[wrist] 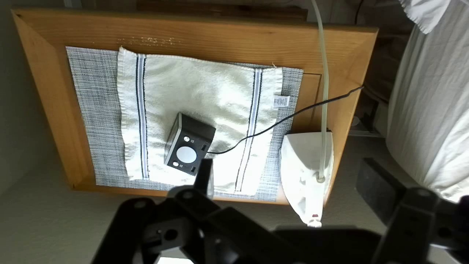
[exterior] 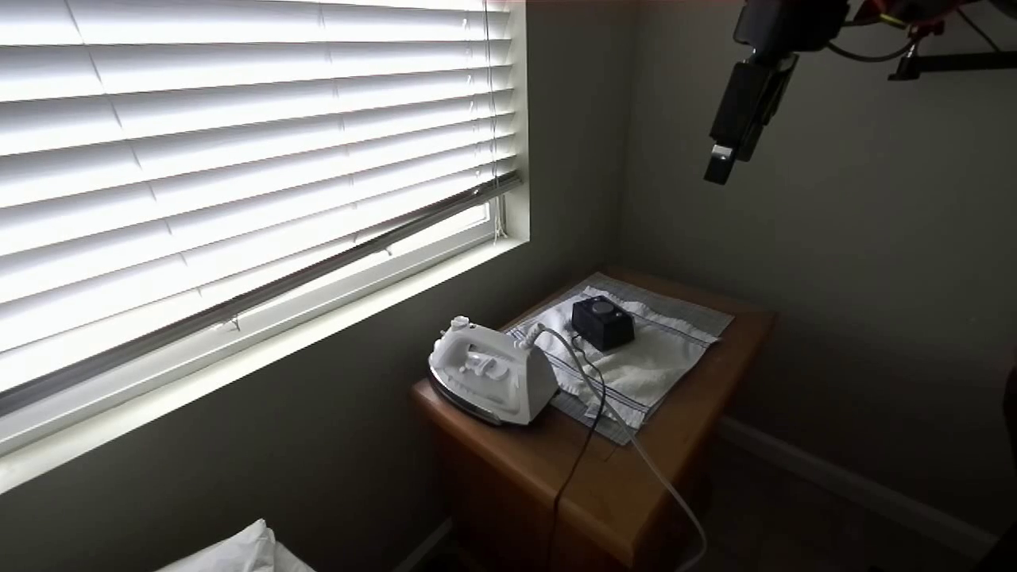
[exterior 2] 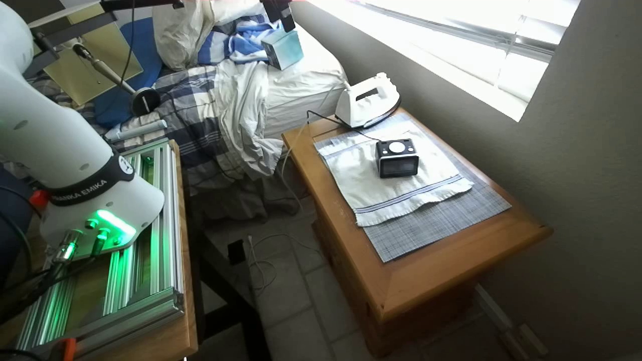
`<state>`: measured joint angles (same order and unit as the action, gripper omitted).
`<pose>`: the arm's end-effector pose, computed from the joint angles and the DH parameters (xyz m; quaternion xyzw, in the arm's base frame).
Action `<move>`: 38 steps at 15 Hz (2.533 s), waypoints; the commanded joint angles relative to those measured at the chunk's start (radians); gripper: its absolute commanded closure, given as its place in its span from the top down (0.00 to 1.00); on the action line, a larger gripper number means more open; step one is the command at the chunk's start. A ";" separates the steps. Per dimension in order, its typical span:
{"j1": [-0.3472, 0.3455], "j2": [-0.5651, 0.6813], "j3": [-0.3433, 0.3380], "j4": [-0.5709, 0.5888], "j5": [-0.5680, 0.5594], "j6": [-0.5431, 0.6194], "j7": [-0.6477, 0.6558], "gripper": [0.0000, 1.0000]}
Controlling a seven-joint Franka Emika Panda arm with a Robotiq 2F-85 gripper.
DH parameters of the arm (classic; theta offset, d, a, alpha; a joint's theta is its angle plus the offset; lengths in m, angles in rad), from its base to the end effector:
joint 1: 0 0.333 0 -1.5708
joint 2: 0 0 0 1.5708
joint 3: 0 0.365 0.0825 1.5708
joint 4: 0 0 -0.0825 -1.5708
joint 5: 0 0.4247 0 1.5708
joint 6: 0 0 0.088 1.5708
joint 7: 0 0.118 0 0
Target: Press a button on the alarm clock.
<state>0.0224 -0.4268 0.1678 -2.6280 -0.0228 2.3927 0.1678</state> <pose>0.4176 0.0793 0.4142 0.9947 0.0146 0.0986 0.0265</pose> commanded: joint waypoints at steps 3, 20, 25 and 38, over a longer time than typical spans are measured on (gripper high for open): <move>-0.002 0.043 -0.018 0.038 -0.023 0.013 0.000 1.00; -0.072 0.680 -0.193 0.385 0.139 0.407 -0.057 0.37; -0.190 0.815 -0.074 0.497 0.345 0.347 -0.259 0.02; -0.165 0.807 -0.096 0.476 0.313 0.371 -0.223 0.02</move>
<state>-0.1484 0.3807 0.0777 -2.1527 0.2886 2.7659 -0.0555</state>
